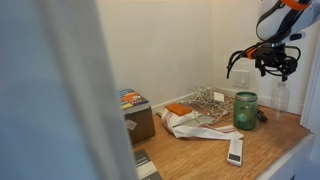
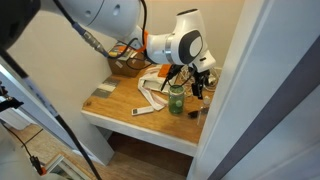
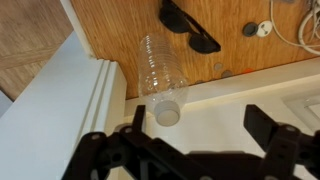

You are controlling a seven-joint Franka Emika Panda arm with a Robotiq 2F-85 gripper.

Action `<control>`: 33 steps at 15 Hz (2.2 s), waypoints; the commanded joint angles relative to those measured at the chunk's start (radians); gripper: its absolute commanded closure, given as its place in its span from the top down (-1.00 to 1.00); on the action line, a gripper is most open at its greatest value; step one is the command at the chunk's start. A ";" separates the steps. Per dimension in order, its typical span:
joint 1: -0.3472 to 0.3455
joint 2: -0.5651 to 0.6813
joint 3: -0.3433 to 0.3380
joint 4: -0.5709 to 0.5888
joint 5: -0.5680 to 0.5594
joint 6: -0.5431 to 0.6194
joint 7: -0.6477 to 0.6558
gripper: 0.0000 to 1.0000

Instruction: Move the clear bottle to the left

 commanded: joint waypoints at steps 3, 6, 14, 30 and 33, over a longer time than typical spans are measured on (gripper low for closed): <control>0.039 0.047 -0.039 0.039 -0.060 -0.002 0.069 1.00; 0.049 0.062 -0.048 0.048 -0.071 -0.009 0.082 0.44; 0.059 0.078 -0.064 0.064 -0.091 -0.034 0.094 0.19; 0.053 0.078 -0.056 0.077 -0.082 -0.117 0.087 0.56; 0.055 0.086 -0.060 0.082 -0.091 -0.112 0.099 0.36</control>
